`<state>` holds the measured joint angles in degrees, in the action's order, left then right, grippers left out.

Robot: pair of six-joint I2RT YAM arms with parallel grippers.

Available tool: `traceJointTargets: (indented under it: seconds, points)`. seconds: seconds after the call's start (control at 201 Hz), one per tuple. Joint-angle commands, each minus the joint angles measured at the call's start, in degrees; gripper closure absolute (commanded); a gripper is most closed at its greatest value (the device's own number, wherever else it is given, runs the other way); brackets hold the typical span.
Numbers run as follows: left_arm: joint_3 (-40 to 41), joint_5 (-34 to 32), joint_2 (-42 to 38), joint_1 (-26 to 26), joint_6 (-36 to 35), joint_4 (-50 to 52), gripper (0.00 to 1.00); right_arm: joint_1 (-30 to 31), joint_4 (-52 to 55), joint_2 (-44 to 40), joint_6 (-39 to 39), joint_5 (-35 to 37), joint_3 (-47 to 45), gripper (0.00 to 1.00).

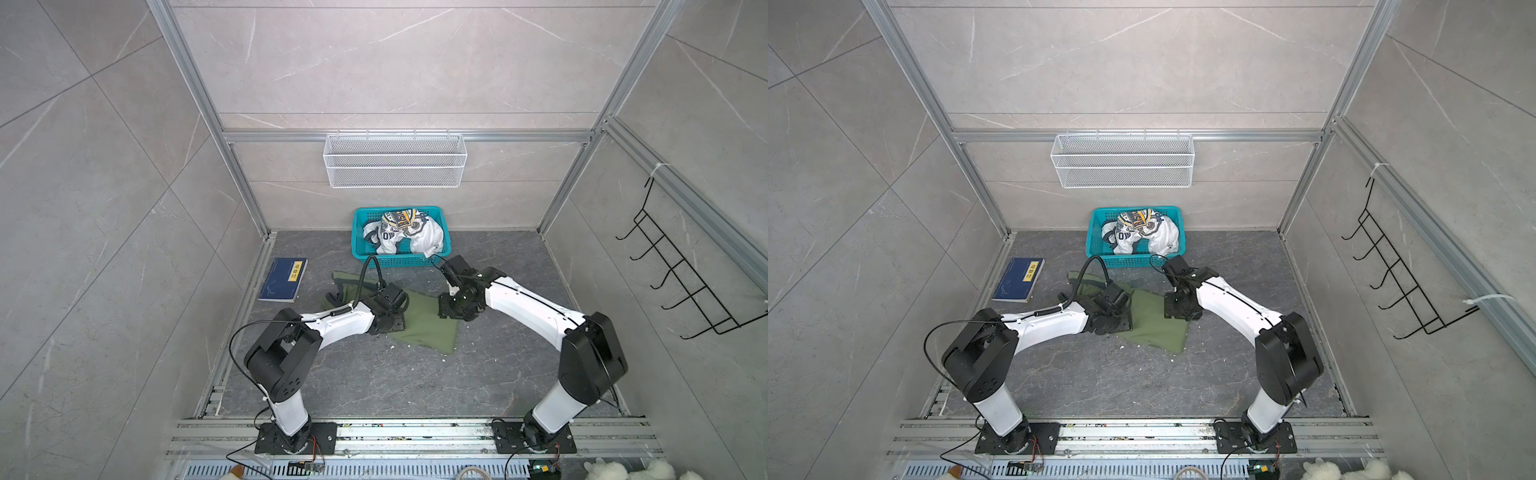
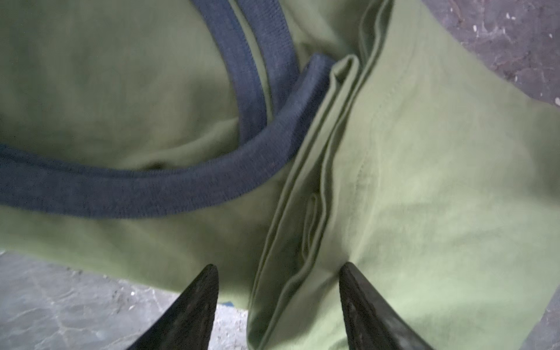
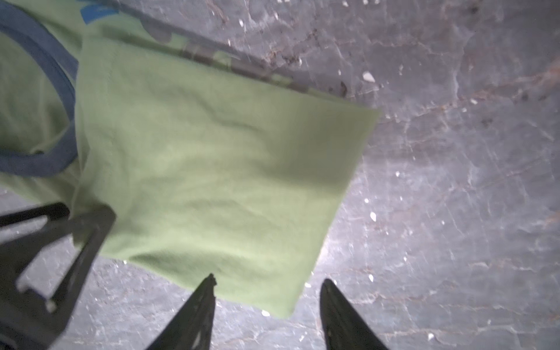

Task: Fold and stack tank tops
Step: Smooth out the tank top at the center of the table.

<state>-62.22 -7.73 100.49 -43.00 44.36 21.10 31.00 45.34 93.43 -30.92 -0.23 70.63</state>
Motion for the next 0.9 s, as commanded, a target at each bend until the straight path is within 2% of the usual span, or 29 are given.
traceJointTargets:
  seconds: [0.0, 0.189, 0.393, 0.612, 0.747, 0.896]
  points:
    - [-4.20, 2.16, 1.72, 0.72, -2.40, 0.27, 0.36, -1.23, -5.78, -5.04, -1.61, 0.39, -6.06, 0.40]
    - [-8.24, 3.03, 5.58, 1.24, -3.07, 1.66, 0.44, -3.22, -10.42, -8.07, -3.46, -0.91, -13.87, 0.39]
    - [-9.64, 3.68, 7.75, 2.04, -3.19, 1.66, 0.48, -3.49, -11.01, -9.39, -3.58, -1.07, -15.87, 0.39]
    - [-10.62, 3.84, 7.90, 2.22, -3.82, 1.93, 0.67, -3.53, -11.59, -9.23, -3.36, -0.83, -17.51, 0.39]
    - [-11.72, 4.05, 7.54, 2.22, -4.20, 3.15, 0.83, -3.59, -11.68, -9.32, -3.47, -0.85, -17.84, 0.39]
    - [-12.28, 3.60, 6.36, 2.29, -4.71, 3.93, 0.87, -3.64, -11.46, -9.67, -3.32, -0.57, -17.73, 0.39]
